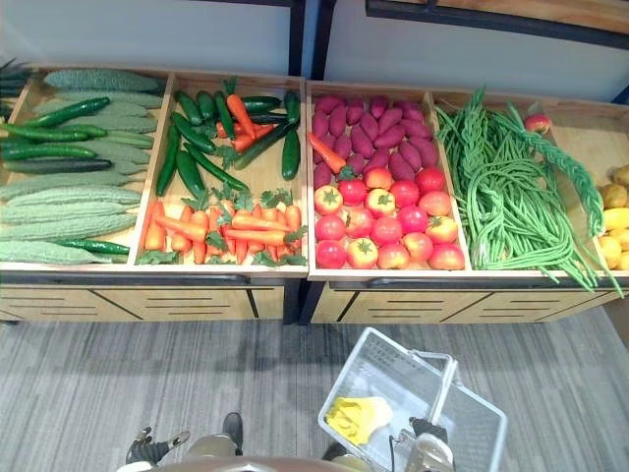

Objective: Pick vegetable in the basket

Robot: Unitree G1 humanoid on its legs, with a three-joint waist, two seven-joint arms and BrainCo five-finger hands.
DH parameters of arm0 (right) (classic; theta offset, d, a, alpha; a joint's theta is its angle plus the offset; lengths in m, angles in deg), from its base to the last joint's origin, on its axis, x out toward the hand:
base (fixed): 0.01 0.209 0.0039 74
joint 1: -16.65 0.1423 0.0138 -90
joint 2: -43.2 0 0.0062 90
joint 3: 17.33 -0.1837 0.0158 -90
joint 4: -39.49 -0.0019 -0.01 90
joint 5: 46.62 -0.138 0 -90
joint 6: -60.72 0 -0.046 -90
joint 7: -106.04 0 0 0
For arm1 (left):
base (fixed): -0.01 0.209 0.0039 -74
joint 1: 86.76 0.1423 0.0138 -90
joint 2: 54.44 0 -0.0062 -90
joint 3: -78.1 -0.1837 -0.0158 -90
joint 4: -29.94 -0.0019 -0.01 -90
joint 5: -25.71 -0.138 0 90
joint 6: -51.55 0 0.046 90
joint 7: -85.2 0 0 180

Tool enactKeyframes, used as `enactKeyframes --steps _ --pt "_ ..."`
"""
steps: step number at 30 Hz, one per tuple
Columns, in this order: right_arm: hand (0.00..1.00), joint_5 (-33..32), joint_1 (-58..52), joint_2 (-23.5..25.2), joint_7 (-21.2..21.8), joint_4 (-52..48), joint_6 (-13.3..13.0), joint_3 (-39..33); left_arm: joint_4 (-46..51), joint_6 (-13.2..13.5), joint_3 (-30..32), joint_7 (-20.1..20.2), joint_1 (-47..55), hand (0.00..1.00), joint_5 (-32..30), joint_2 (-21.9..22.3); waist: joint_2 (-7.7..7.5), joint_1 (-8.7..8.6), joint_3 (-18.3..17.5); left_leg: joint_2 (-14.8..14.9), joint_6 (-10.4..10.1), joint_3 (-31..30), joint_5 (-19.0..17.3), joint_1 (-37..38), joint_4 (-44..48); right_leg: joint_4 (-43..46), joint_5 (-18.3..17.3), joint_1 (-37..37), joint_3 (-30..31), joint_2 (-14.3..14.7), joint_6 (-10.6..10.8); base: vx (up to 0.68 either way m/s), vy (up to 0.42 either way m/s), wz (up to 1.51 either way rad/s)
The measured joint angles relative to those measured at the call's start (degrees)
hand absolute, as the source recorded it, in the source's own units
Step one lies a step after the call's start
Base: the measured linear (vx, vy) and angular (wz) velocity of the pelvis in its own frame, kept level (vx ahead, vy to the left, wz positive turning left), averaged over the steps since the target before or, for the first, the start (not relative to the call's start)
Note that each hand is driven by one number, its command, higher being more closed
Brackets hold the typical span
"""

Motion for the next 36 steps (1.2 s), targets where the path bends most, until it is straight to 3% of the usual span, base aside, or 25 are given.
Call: enactKeyframes --steps 2,4,7,11,16,17,18,22,25,30,32,36 --pt "1.0 0.0 0.5 0.2 0.3 0.0 0.0 0.6 0.0 0.0 0.2 0.0 0.0 0.0 0.0 0.2 0.11 -0.01 0.1 -0.6 0.1 0.2 1.1 1.1 -1.8 -0.8 0.3 0.4 0.8 -0.2 0.4 -0.1 0.037 -0.05" --pt "1.0 0.0 0.6 0.2 0.4 -0.2 -0.1 2.2 -0.3 0.1 0.2 0.0 -0.1 0.0 0.0 0.7 1.64 -0.41 0.1 -1.3 0.5 -0.1 3.7 2.0 -5.9 -1.9 0.7 0.1 0.8 -0.1 1.3 -0.16 0.007 0.02" --pt "1.0 0.1 0.7 0.1 0.5 -0.9 -0.1 2.6 -0.6 0.0 0.1 0.0 -0.1 0.0 -0.1 0.7 2.81 -0.56 0.4 -1.9 0.8 -1.6 5.3 1.7 -7.7 -1.9 0.5 -0.3 -0.3 -0.1 1.6 -0.13 0.024 0.18" --pt "1.0 0.1 0.5 0.1 0.6 -0.8 0.0 4.3 -0.6 0.0 -0.4 0.0 -0.1 0.0 -0.3 0.6 2.36 -0.47 0.4 -2.8 0.9 -3.1 5.3 2.0 -7.9 -0.7 -0.4 0.4 -1.8 -1.2 2.3 -0.05 0.047 0.28" --pt "1.0 0.6 0.8 0.5 0.9 -1.7 0.4 4.3 -0.6 0.1 -0.9 0.1 1.0 0.0 -0.6 -0.6 -0.78 -0.42 1.6 -5.7 2.9 -2.8 3.3 4.9 -7.8 8.6 -3.2 -0.4 -1.1 -6.9 4.2 0.06 0.102 0.04" --pt "1.0 0.6 0.8 0.5 0.9 -1.8 0.4 4.4 -0.6 0.0 -1.1 0.1 1.3 0.0 -0.6 -1.1 -1.37 -0.49 1.8 -6.1 3.3 -2.6 2.8 5.6 -7.8 11.2 -3.0 -0.6 -0.5 -8.0 3.8 0.11 0.142 -0.16" --pt "1.0 0.6 0.9 0.5 0.9 -1.9 0.3 4.4 -0.6 0.1 -1.4 0.1 1.3 0.0 -0.6 -1.6 -1.32 -0.48 1.9 -5.9 3.3 -2.5 2.5 6.1 -7.7 13.4 -1.7 -1.6 0.9 -8.2 1.9 0.11 0.122 -0.14" --pt "1.0 0.6 1.3 0.6 1.1 -1.8 0.1 5.5 -0.2 0.2 -1.5 0.1 1.0 0.0 -0.6 -2.4 -0.46 -0.48 2.5 -3.9 3.8 -2.7 2.9 7.0 -7.5 13.1 2.4 -2.8 6.0 -5.7 -0.4 0.14 0.082 -0.08" --pt "1.0 0.6 1.5 1.6 1.4 -1.7 0.3 6.8 -0.3 0.4 -2.0 0.1 0.1 0.0 -0.6 -4.2 -1.6 -0.45 2.6 -3.4 3.7 -3.2 2.8 6.7 -7.5 5.8 5.2 -2.3 10.0 -2.1 1.4 0.08 -0.004 0.12" --pt "1.0 0.7 1.9 1.7 1.4 -1.7 0.3 6.8 -0.3 0.5 -0.3 -0.1 -0.3 0.0 -0.6 -2.8 -0.79 -0.17 2.8 -3.2 2.5 -3.2 2.8 5.5 -7.5 -0.4 4.9 -0.4 10.6 -0.5 1.9 0.05 -0.079 -0.03" --pt "1.0 0.6 1.9 1.6 1.3 -1.7 0.4 6.7 0.0 0.5 -0.1 -0.6 -0.3 0.0 -0.5 -2.3 -0.73 -0.39 2.8 -3.5 2.1 -3.3 3.1 4.7 -7.5 -1.8 3.2 -0.3 10.5 -0.4 3.0 0.03 -0.115 0.0" --pt "1.0 0.5 1.4 1.3 0.6 -1.8 0.2 6.7 5.7 0.8 -0.4 -3.2 -0.1 0.0 -0.7 -0.9 -0.42 -0.5 2.7 -3.3 1.2 -4.2 3.7 4.2 -7.9 -1.8 1.3 -0.3 9.9 0.1 2.7 0.0 -0.062 0.1"
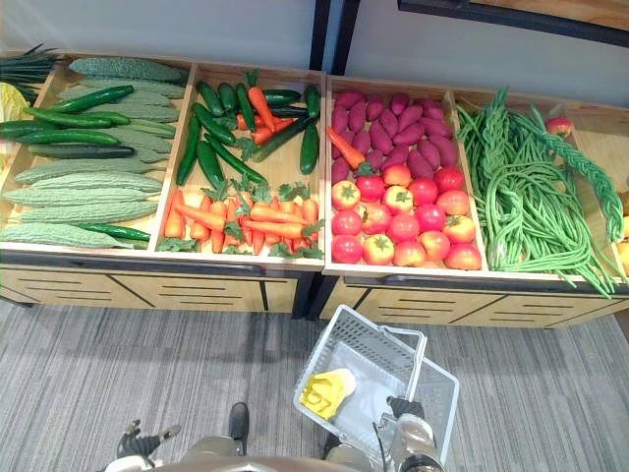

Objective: Pick vegetable in the basket

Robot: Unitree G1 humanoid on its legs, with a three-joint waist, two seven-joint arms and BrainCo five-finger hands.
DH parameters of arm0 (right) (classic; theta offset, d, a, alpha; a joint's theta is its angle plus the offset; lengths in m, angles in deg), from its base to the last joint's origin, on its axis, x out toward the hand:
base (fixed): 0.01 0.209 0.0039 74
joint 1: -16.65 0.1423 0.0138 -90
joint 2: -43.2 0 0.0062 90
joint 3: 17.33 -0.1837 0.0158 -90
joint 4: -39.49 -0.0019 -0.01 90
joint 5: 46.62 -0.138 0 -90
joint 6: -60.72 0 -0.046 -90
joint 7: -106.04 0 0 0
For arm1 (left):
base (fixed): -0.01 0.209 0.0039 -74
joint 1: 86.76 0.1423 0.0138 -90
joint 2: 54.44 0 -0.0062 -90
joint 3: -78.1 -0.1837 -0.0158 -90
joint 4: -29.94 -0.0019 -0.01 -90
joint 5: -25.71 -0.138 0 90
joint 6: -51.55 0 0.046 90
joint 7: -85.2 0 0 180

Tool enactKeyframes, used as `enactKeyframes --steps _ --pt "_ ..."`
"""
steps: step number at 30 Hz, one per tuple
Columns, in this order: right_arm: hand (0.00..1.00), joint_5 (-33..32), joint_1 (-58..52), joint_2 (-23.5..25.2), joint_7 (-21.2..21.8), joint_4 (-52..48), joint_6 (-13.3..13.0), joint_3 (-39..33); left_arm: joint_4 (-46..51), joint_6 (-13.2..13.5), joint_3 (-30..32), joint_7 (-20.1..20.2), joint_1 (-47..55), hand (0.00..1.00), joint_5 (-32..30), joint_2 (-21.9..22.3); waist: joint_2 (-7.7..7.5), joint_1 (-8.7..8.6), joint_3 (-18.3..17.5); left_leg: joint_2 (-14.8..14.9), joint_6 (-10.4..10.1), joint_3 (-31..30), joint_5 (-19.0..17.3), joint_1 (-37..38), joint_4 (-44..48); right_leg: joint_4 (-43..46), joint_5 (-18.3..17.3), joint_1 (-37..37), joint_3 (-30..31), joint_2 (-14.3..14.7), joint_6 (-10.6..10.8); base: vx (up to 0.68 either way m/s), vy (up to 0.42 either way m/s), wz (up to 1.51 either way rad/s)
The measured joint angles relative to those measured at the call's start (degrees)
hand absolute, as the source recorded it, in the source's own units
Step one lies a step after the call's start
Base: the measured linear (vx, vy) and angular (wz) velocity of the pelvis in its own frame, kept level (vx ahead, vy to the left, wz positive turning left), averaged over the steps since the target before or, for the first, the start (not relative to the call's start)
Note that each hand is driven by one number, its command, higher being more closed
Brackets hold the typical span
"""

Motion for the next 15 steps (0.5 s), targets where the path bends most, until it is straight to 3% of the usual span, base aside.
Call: enactKeyframes --steps 2,6,12,15 --pt "1.0 0.0 -0.7 -0.4 -1.0 0.0 -0.5 -0.1 7.6 0.5 -1.5 -1.9 0.9 0.0 -0.4 0.5 0.02 0.09 0.0 0.3 -0.2 -0.4 0.2 -0.5 0.0 0.0 -0.2 -0.2 -0.4 0.4 -0.2 -0.02 -0.045 0.13" --pt "1.0 0.0 -2.1 -1.3 -2.3 -0.2 -1.6 -0.1 22.2 4.0 -6.0 -4.3 5.0 0.0 -4.0 0.9 0.38 0.01 -0.3 0.2 -0.3 -0.1 0.2 -0.4 0.0 -0.2 -0.5 -0.2 0.0 0.3 -0.6 0.0 0.003 -0.02" --pt "1.0 0.2 -2.6 -2.8 -2.4 -0.2 -2.7 0.2 34.7 8.5 -8.9 -4.6 6.5 0.0 -9.0 -3.9 0.75 -0.04 -0.5 0.2 -0.2 3.1 -0.6 -0.4 0.1 -1.1 -0.1 -1.6 3.1 0.3 -0.1 0.04 0.014 -0.25" --pt "1.0 0.7 -2.6 -4.8 -2.0 -0.3 -2.7 2.2 38.8 9.4 -8.6 -4.6 6.5 0.0 -9.0 -6.1 0.99 -0.17 -0.5 0.1 0.0 5.1 -1.3 -0.5 0.4 -1.0 0.1 -2.9 5.1 0.2 0.1 0.08 0.023 -0.32"
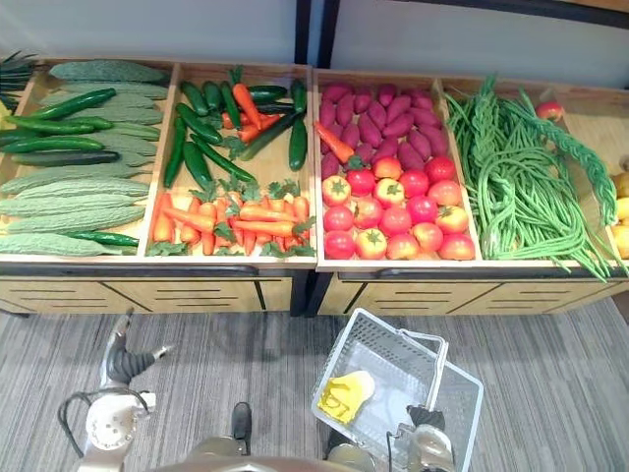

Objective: Pick vegetable in the basket

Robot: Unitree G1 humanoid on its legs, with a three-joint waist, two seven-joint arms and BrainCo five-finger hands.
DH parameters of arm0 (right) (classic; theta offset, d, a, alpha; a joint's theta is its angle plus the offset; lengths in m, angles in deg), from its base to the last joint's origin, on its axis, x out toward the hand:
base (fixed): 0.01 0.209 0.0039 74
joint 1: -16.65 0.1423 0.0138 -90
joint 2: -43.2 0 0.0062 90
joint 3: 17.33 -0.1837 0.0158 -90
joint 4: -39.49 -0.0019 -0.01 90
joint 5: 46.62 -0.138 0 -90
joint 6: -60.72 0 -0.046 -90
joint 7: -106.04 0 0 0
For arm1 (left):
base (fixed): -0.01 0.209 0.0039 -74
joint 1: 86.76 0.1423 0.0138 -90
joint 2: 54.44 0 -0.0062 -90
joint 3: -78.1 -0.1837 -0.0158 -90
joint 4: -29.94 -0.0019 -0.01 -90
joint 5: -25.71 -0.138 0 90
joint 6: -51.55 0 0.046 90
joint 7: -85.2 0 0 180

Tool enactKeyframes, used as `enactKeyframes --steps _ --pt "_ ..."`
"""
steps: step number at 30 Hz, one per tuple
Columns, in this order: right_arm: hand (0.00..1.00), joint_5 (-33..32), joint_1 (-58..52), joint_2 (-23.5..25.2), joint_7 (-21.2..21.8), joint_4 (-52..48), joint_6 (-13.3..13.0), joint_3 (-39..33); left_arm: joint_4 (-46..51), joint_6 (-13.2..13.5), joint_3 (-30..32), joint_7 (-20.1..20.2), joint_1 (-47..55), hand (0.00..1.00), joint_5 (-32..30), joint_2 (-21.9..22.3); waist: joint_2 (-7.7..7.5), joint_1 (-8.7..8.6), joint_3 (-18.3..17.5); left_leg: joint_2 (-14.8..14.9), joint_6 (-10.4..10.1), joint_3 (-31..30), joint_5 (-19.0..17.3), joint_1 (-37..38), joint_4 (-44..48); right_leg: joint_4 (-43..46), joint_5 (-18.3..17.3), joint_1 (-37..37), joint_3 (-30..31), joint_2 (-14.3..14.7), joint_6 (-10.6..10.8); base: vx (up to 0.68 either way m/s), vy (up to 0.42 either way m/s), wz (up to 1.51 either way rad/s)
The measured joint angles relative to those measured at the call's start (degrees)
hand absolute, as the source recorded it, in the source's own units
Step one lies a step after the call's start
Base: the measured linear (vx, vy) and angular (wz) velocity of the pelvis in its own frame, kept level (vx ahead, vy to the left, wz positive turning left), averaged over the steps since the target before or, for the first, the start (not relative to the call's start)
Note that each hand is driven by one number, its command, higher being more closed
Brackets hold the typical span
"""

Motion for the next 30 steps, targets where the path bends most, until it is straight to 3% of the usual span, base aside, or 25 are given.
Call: enactKeyframes --steps 3,5,10,15,19,30 --pt "1.0 0.1 0.1 -1.8 0.2 -0.1 0.0 1.1 3.1 1.1 0.0 0.0 -0.6 0.0 -1.3 -2.4 0.38 -1.12 0.1 -0.4 0.2 1.0 -0.5 -0.2 0.0 -0.2 0.3 -0.8 0.9 -0.3 0.2 0.1 0.023 -0.17" --pt "1.0 0.1 0.3 -2.9 0.3 -0.3 0.0 2.2 4.6 1.7 -0.1 0.3 -1.8 0.0 -2.7 -6.5 0.72 -1.59 0.3 -0.5 0.5 1.4 -0.7 -1.0 0.0 -0.2 0.5 -1.9 1.7 -0.4 0.0 0.11 0.013 -0.17" --pt "1.0 1.3 0.3 -4.3 0.3 -0.7 -0.1 2.4 4.5 1.7 -0.1 0.4 -5.5 0.0 -6.6 -12.9 1.09 -1.77 0.5 -0.5 0.9 2.7 -1.5 -1.0 0.2 0.2 0.6 -2.9 3.1 -0.5 0.0 0.06 0.002 -0.13" --pt "1.0 2.0 0.3 -6.8 0.5 -2.5 -0.7 4.7 4.1 1.6 -0.7 0.3 -9.5 0.0 -9.5 -17.7 2.32 -2.66 1.4 -0.3 1.4 4.6 -5.6 -2.9 7.1 1.3 0.6 -3.7 6.1 -1.4 -0.1 0.02 0.016 -0.22" --pt "1.0 2.1 0.3 -7.0 1.0 -3.5 -0.9 5.1 1.4 1.5 -2.7 -0.4 -15.9 0.0 -11.7 -21.9 2.74 -2.98 1.7 -0.2 1.3 5.8 -5.7 -4.1 7.6 2.0 0.6 -5.7 7.5 -1.5 0.0 -0.03 -0.008 -0.19" --pt "1.0 2.1 -0.1 -7.1 1.5 -5.0 -1.4 6.8 -6.4 1.3 -11.5 -0.8 -24.7 0.0 -16.0 -27.6 3.08 -4.54 1.9 0.9 0.9 8.4 -6.0 -4.1 7.7 1.4 1.9 -7.3 10.1 -0.2 -0.6 -0.05 -0.035 -0.15"
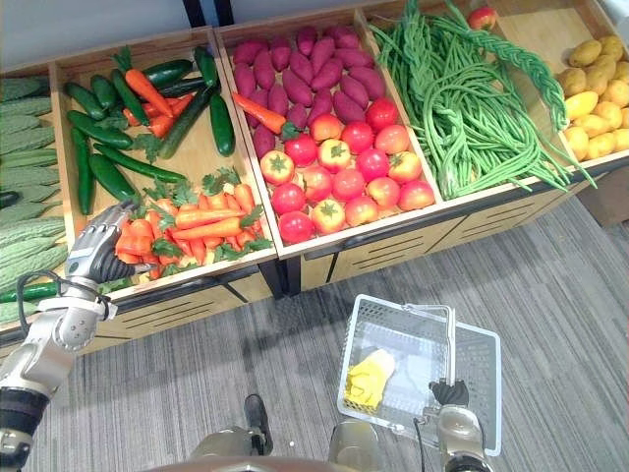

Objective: Pick vegetable in the basket

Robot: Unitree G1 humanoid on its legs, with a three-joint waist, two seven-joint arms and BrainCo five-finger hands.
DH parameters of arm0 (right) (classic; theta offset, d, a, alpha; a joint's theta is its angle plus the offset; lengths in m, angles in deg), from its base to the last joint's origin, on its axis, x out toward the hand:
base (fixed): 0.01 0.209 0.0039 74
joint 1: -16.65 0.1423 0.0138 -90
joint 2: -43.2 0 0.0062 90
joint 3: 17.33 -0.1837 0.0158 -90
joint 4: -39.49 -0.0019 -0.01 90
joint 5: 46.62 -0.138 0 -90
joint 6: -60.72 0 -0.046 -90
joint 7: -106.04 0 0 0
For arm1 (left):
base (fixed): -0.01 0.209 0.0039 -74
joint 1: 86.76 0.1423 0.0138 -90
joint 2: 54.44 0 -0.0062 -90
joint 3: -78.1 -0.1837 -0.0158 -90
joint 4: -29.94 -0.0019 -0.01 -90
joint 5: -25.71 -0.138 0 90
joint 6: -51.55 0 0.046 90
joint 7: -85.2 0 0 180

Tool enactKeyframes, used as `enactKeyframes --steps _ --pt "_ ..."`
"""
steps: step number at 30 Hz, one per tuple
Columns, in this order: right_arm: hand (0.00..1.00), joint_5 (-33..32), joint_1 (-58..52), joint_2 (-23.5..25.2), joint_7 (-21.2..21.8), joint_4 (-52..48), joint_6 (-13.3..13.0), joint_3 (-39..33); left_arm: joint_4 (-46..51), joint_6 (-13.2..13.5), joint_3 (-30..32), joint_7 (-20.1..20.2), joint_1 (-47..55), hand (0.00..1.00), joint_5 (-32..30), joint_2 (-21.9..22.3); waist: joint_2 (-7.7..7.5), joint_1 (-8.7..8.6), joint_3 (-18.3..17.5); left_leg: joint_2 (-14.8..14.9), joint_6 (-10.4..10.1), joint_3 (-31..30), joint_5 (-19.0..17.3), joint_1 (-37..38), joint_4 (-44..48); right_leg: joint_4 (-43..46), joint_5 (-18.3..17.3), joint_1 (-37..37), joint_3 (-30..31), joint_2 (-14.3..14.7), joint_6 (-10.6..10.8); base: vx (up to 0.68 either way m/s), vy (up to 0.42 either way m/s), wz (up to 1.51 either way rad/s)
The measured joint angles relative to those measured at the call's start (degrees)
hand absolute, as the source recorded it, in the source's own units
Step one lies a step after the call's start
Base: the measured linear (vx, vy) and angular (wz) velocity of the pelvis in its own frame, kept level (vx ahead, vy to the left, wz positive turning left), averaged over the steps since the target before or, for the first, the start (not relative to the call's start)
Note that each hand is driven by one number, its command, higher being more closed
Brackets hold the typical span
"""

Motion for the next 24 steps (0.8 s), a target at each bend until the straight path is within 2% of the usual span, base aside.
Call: enactKeyframes --steps 10,13,24 --pt "1.0 0.0 -0.6 -0.7 0.0 -3.1 -0.8 2.8 -8.0 0.3 -6.9 0.9 -5.6 0.0 -0.1 -1.2 0.68 -0.36 0.5 0.5 -0.2 2.1 -0.1 0.0 -0.1 -1.4 1.1 -1.0 2.3 1.0 0.1 -0.04 -0.029 -0.13" --pt "1.0 0.0 -0.6 -0.7 0.0 -4.0 -0.8 3.2 -10.0 0.2 -7.3 1.0 -7.2 0.0 -0.1 -1.2 0.7 -1.37 0.6 0.5 -0.2 2.2 -0.1 0.0 -0.2 -1.4 1.1 -1.0 2.4 1.1 0.1 0.0 0.0 0.0" --pt "1.0 0.0 0.2 -0.7 -0.1 -6.3 -1.2 4.7 -14.2 -0.9 -9.4 0.6 -13.9 0.0 -0.1 -1.2 0.75 -1.75 2.8 0.4 -0.2 4.1 0.0 -1.3 -0.9 -2.4 3.0 -3.6 3.8 1.3 -0.3 -0.02 -0.012 -0.1"
